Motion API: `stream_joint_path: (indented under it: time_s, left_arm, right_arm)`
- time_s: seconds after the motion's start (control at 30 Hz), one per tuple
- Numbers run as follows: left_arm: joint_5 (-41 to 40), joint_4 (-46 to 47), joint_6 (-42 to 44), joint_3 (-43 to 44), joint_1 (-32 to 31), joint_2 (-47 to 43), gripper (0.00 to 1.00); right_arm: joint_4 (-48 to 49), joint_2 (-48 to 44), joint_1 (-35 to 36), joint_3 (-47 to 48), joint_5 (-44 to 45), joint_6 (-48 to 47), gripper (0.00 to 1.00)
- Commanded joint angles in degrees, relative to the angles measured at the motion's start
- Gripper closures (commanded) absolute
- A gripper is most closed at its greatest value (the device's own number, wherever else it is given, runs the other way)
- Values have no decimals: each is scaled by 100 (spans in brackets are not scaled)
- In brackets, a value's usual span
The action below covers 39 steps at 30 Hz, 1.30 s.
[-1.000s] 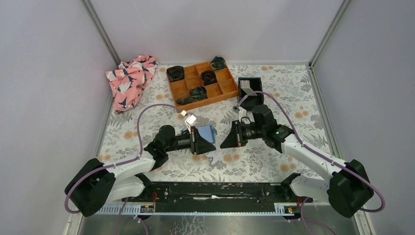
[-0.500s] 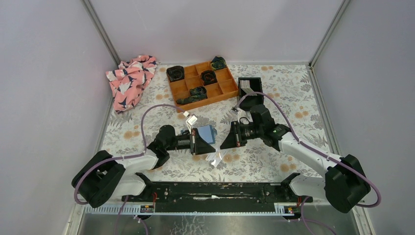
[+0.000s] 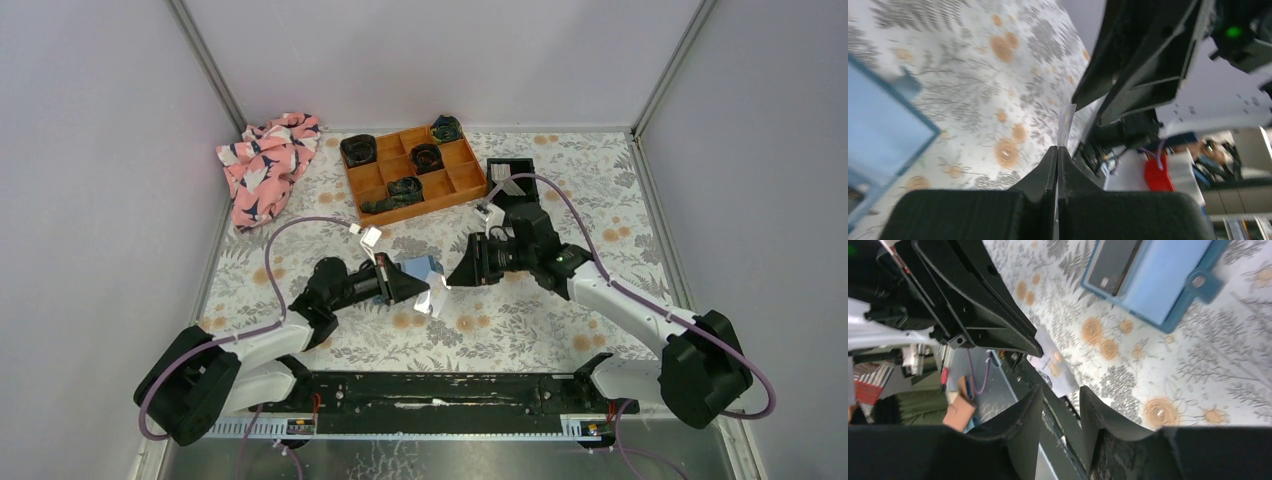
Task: Put the credit cards into the card holder
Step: Pick up the credit card from the storage box, then insert the credit card into the card holder.
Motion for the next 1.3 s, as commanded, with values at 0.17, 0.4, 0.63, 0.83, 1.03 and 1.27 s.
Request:
stream_joint_path:
  time_s: [0.17,0.4,0.63,0.83,1.03,1.27]
  left_arm:
    - [-3107,-1776,102,2,95,-410,100]
    - [-4087,-1969,-351,-88,112,-262,100]
    - [-4187,-1880,-538,-70,245,214,100]
    - [-4082,-1678,-564,-106,367,406,100]
    - [-3796,-1424,-694,-202,607,504,100]
    - [-3344,-1223,-722,-253,795,455,100]
  right_arm:
    - [-179,873,13,977,1160,-251,59]
    - [-348,1657,213,1536,1705,-375,85]
    - [-421,2403,354,1918,1937,-471,98]
    - [-483,2928,473,2181,2142,-536,100]
    - [-556,3267,555,2340,2343,-574,100]
    - [-568,3464,582,2369,2461,-583,100]
